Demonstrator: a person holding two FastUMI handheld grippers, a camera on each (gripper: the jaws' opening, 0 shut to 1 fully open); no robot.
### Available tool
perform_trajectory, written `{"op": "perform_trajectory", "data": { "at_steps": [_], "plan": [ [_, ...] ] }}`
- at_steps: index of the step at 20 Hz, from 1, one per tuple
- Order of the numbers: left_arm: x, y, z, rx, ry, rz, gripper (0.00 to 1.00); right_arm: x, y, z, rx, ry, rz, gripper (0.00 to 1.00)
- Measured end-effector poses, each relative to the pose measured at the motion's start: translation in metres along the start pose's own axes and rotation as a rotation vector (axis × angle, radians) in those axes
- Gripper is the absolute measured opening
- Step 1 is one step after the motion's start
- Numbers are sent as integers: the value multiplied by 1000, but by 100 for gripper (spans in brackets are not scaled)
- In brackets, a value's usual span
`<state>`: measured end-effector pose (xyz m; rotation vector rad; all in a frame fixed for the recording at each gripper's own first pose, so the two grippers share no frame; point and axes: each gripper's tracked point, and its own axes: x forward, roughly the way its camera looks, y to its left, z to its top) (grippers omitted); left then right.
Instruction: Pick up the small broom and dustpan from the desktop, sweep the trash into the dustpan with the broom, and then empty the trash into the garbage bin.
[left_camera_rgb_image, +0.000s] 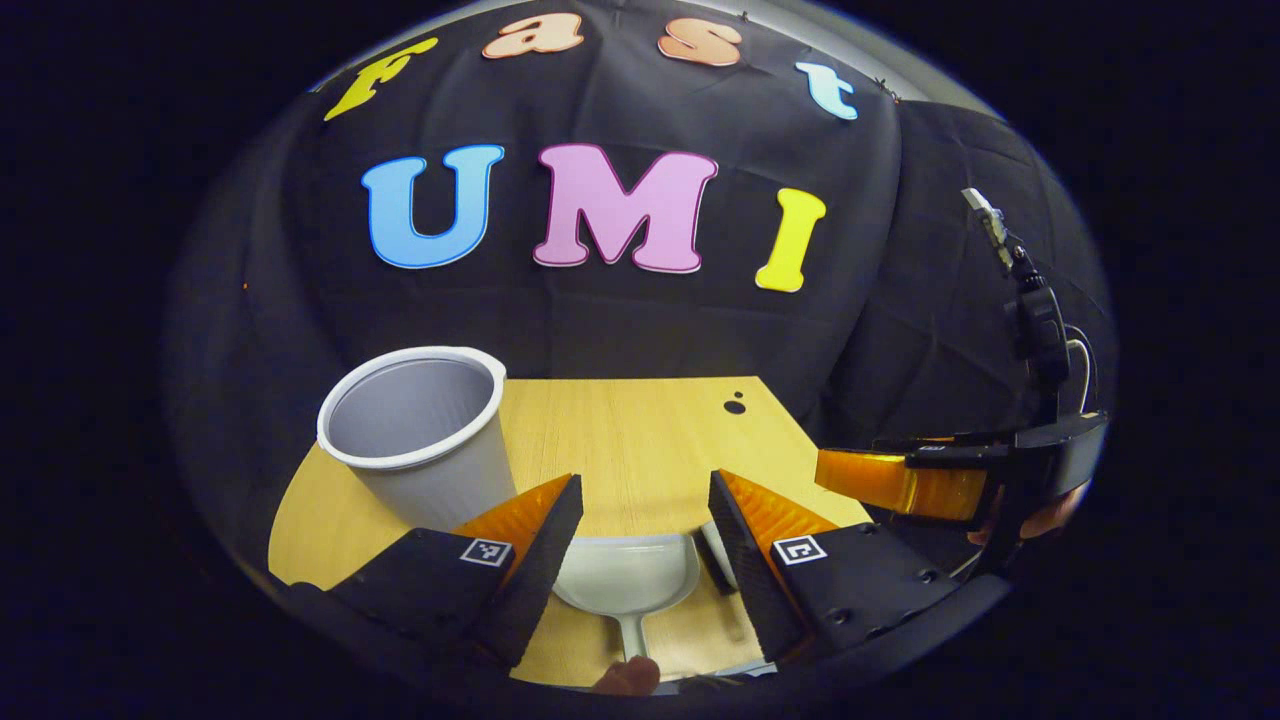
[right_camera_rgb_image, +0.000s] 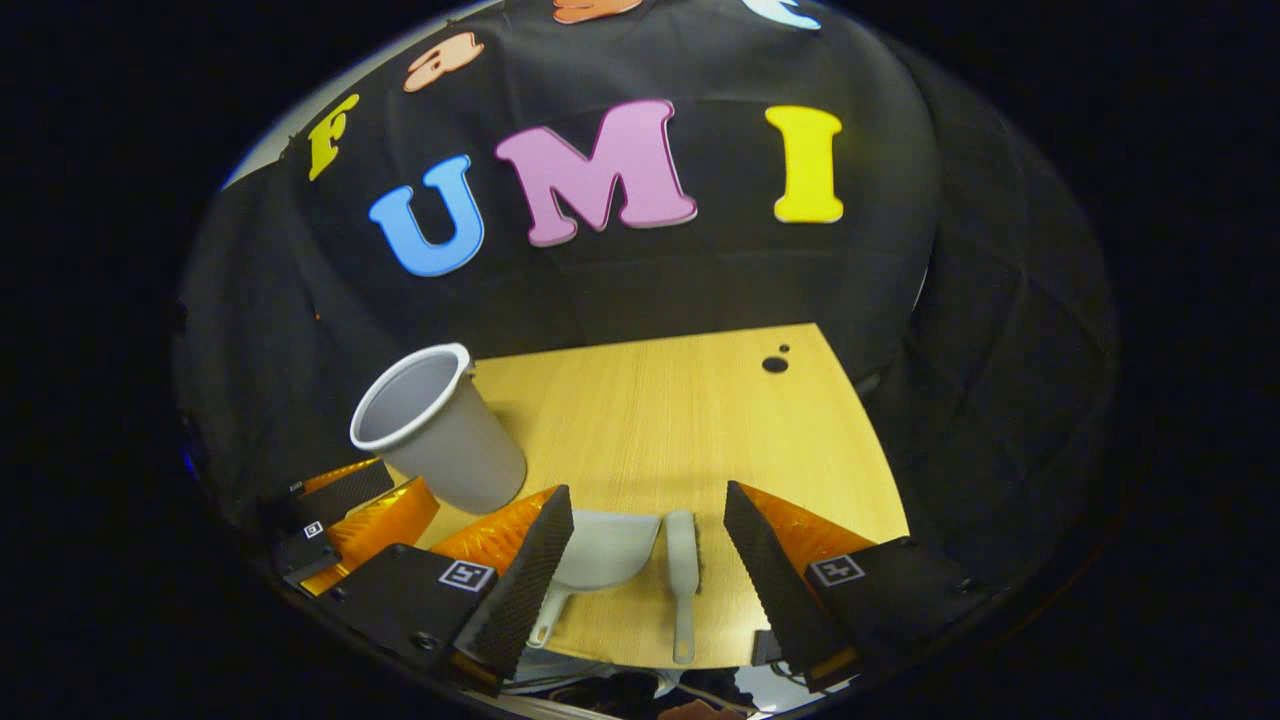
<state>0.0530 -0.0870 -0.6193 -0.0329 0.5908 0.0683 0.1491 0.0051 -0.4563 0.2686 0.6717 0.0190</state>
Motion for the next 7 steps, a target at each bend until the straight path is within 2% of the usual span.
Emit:
{"op": "perform_trajectory", "data": {
  "at_steps": [3, 7],
  "plan": [
    [1, -1, 1, 32, -58, 19, 77, -17, 1, 17, -23, -105, -23, 98],
    [-7, -1, 16, 26, -146, -14, 77, -37, 6, 33, -117, -240, -94, 98]
  ]
}}
